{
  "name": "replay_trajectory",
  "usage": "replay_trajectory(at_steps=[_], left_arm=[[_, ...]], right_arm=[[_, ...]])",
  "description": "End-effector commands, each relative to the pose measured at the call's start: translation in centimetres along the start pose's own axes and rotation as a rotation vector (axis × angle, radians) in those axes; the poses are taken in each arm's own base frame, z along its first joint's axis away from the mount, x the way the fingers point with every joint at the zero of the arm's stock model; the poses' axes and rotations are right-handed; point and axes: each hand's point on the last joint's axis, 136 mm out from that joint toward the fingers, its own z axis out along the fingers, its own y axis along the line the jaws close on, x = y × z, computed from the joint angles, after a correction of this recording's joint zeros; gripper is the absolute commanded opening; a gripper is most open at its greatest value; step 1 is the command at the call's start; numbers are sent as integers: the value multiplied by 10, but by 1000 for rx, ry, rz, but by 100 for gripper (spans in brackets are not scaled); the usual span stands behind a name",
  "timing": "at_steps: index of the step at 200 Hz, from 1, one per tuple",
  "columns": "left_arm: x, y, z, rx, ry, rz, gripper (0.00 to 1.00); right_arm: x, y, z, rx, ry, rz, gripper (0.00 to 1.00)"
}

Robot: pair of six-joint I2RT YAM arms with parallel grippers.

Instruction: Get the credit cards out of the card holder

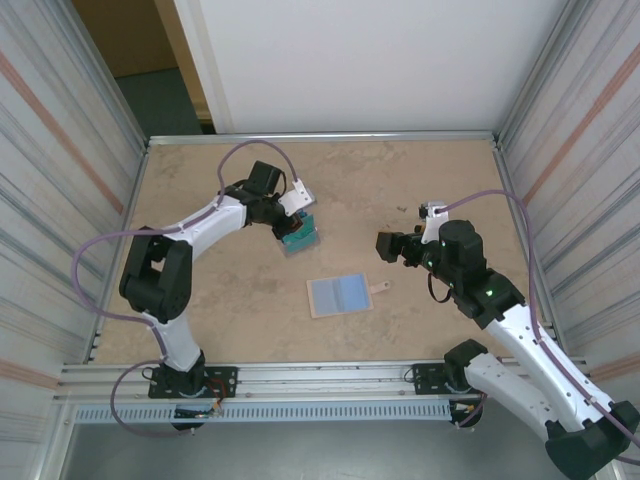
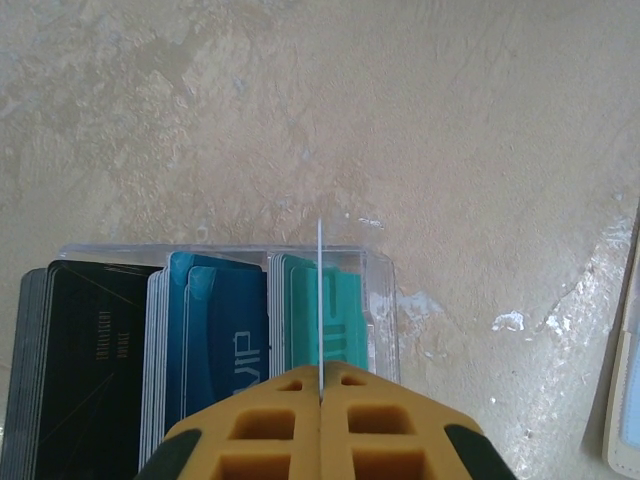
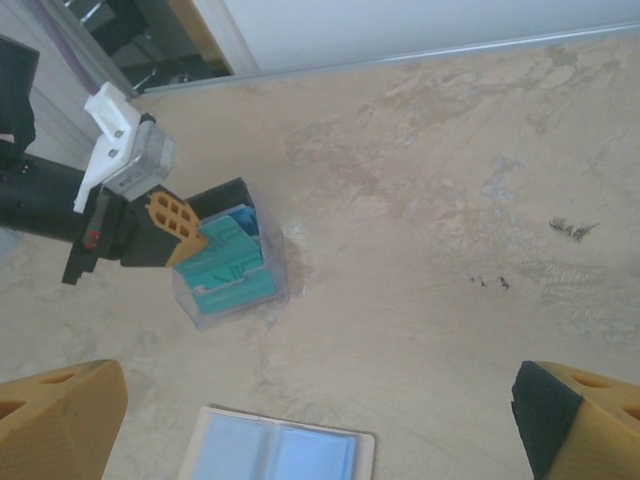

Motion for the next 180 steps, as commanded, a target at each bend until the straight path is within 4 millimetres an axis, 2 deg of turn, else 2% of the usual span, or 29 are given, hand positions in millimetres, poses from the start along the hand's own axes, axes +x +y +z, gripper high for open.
replay_trajectory(at_steps=[1, 50, 73, 78, 87, 118, 154, 172, 180], left_arm=[[6, -1, 6, 24, 8, 0, 0], [13, -1, 12, 25, 35, -20, 0], [14, 0, 13, 24, 44, -33, 9], [14, 0, 13, 24, 45, -35, 16], [13, 0, 12, 22, 42, -39, 21], [4, 0, 6, 10, 26, -33, 23], [-10, -6, -11, -12, -10, -29, 23], [-16, -6, -27, -58, -58, -49, 24], [-16, -4, -35, -92, -81, -58, 28]], right_arm=[[0, -6, -2, 24, -13, 32, 99], [1, -7, 1, 26, -5, 37, 99], [0, -6, 2, 28, -1, 39, 99], [0, -6, 3, 28, 0, 40, 99], [1, -7, 3, 30, 4, 39, 99], [1, -10, 4, 49, 10, 37, 99], [0, -23, 1, 122, -6, 29, 99], [-1, -39, -5, 209, -35, 31, 99], [-1, -48, -8, 255, -50, 30, 99]])
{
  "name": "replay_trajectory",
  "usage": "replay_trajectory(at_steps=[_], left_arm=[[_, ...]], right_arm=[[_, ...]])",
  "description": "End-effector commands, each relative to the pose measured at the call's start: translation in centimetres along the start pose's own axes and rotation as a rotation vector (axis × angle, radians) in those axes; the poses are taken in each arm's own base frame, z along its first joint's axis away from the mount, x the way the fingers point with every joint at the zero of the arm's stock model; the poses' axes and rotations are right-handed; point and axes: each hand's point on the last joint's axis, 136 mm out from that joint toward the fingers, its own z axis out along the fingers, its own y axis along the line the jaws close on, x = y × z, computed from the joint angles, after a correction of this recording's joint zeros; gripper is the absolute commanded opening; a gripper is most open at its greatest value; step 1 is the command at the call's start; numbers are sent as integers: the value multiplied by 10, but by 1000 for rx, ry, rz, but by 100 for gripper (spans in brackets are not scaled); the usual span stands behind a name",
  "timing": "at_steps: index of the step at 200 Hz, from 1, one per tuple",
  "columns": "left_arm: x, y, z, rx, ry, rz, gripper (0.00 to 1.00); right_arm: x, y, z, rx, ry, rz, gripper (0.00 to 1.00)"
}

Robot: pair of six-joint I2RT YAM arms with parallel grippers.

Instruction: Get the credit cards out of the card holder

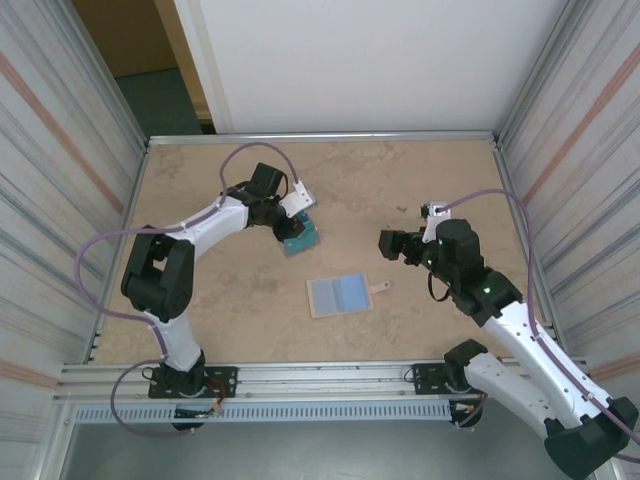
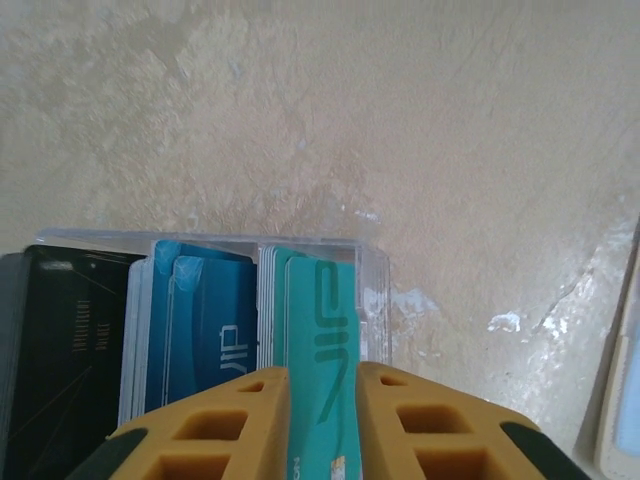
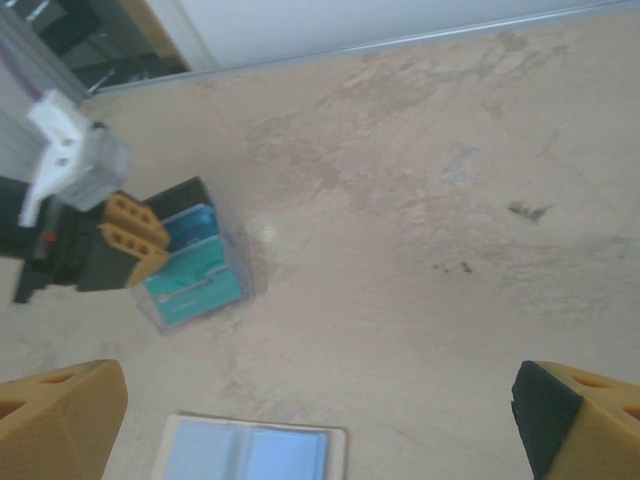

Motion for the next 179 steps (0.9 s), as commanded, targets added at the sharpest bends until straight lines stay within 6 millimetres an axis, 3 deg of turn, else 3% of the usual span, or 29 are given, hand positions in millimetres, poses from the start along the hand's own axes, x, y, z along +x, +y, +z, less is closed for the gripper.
replay_trajectory(at_steps=[1, 33, 53, 77, 113, 179], left_arm=[[-17, 0, -34, -82, -91, -27, 28], [-4, 13, -69, -269, -176, -93, 45], [16, 23, -90, -385, -223, -157, 53], [39, 35, -119, -532, -286, -234, 76], [77, 49, -160, -730, -362, -365, 98], [137, 51, -211, -1035, -454, -527, 99]], right_arm=[[-5, -30, -9, 152, -58, 15, 99], [-4, -65, -21, 309, -139, 5, 99], [-2, -80, -25, 370, -182, -12, 99], [1, -96, -28, 425, -211, -17, 99], [4, -110, -32, 461, -229, -29, 99], [16, -117, -34, 438, -298, -19, 99]])
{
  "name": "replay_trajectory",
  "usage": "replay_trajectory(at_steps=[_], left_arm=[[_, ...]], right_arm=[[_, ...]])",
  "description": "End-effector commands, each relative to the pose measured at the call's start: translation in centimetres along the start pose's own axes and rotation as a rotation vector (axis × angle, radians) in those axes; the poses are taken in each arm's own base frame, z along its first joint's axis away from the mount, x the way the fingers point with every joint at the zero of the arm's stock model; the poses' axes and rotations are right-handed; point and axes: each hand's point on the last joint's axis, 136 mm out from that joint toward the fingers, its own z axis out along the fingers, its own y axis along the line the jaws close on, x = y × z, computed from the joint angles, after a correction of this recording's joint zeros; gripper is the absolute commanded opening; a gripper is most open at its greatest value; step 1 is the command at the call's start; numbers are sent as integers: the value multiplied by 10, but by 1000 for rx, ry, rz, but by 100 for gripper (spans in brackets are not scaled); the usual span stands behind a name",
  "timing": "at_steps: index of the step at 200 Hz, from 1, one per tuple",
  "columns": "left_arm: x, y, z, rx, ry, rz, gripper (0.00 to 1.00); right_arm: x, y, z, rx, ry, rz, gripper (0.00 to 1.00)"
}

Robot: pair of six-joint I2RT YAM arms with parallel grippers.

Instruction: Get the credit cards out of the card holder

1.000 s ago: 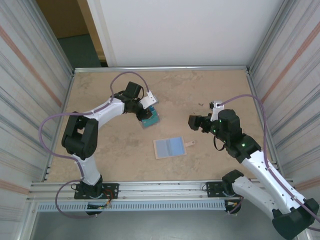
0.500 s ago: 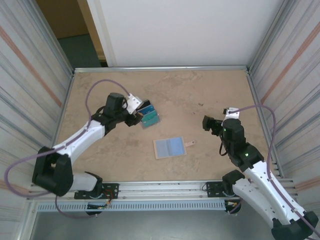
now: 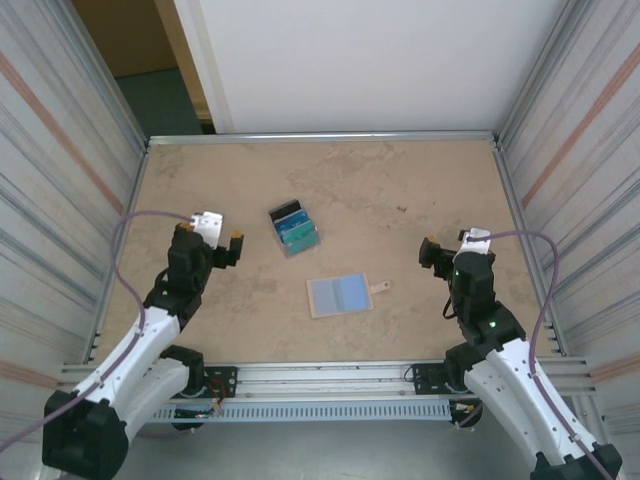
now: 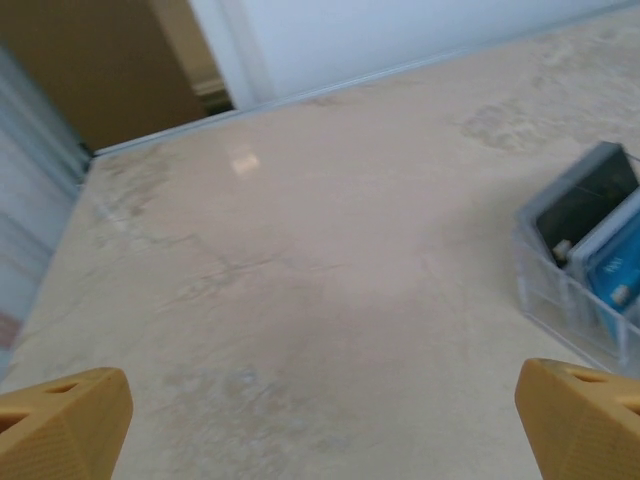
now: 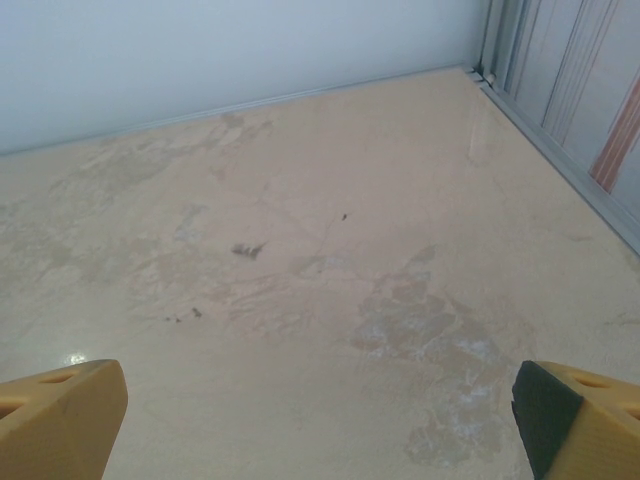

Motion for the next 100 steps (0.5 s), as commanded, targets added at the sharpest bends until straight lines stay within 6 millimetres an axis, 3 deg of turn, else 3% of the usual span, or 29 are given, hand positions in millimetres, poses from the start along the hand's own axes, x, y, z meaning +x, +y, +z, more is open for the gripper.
replay_trajectory(at_steps=[1, 46, 100], left_arm=[[-2, 30, -12, -155, -67, -92, 99], [9, 48, -23, -236, -124, -174, 99], [20, 56, -18, -278, -185, -212, 99]], right_arm=[[-9, -5, -2, 7, -65, 7, 99], [-1, -14, -1, 38, -65, 25, 99], [9, -21, 5, 65, -72, 40, 99]])
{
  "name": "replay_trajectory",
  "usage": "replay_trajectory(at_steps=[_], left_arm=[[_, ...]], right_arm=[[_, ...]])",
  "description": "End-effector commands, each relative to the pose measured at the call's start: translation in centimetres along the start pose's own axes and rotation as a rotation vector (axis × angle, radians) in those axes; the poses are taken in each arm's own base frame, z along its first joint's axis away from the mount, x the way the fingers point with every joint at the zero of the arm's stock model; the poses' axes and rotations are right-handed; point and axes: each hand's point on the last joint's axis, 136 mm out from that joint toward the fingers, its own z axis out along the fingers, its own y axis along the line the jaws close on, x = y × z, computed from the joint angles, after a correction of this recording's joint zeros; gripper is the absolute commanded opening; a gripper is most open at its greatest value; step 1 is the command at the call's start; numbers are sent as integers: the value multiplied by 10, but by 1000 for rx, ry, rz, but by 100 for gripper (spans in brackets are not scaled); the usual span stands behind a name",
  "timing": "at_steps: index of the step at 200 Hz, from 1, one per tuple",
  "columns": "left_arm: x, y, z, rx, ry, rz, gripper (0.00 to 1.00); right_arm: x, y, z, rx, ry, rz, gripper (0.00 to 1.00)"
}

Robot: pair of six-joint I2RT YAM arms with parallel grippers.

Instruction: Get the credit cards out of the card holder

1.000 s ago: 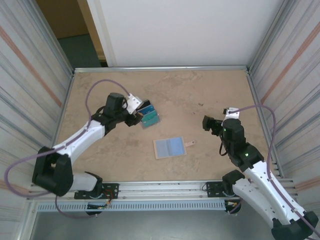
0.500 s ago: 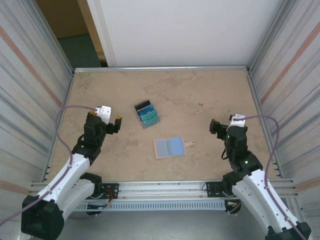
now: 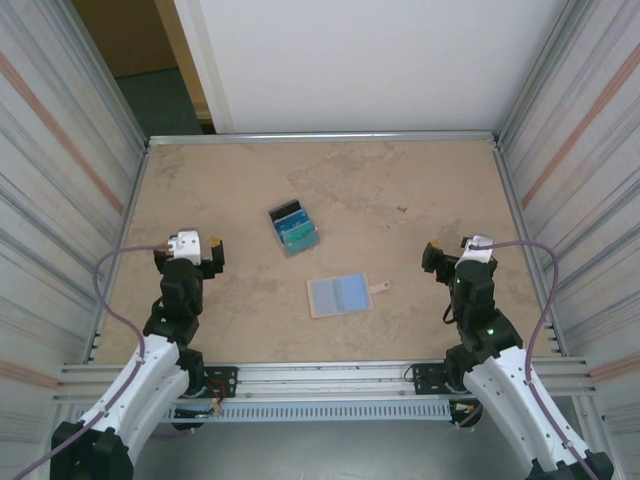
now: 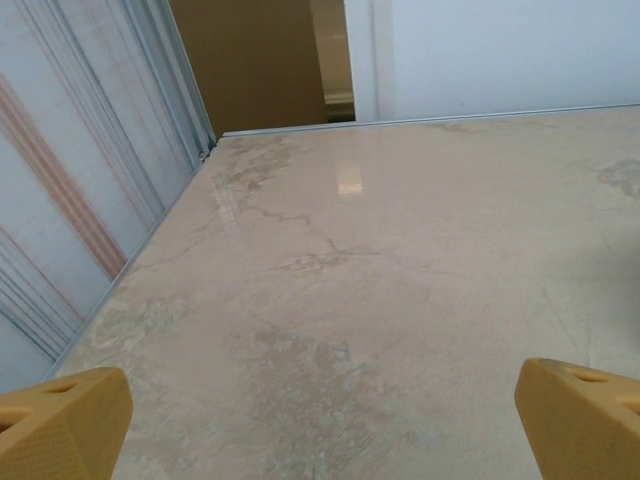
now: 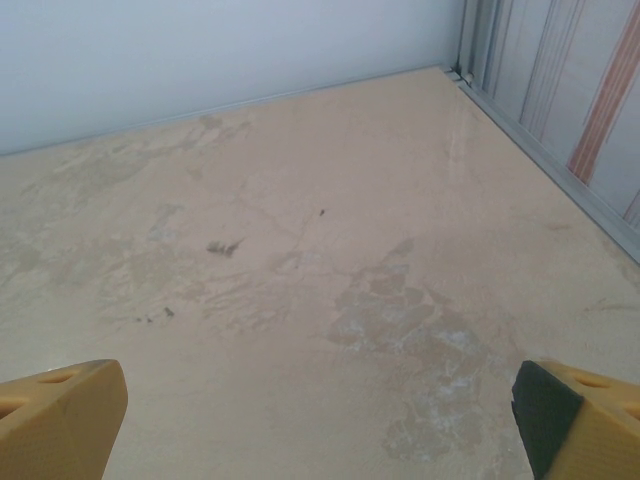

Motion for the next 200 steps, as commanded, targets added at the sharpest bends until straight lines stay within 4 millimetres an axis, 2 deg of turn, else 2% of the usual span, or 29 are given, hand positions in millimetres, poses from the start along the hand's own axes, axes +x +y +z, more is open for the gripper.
replay_trajectory(at_steps=[1, 47, 130, 200], left_arm=[[-14, 9, 2, -39, -86, -68, 99], [-14, -8, 14, 46, -117, -23, 99], [-15, -27, 39, 96, -130, 30, 99], [10, -41, 63, 128, -57, 70, 99]], right_arm=[[-5, -7, 1, 31, -47, 31, 99], [-1, -10, 5, 35, -36, 48, 99], [2, -14, 9, 33, -24, 70, 99], [6, -16, 11, 37, -12, 76, 99]])
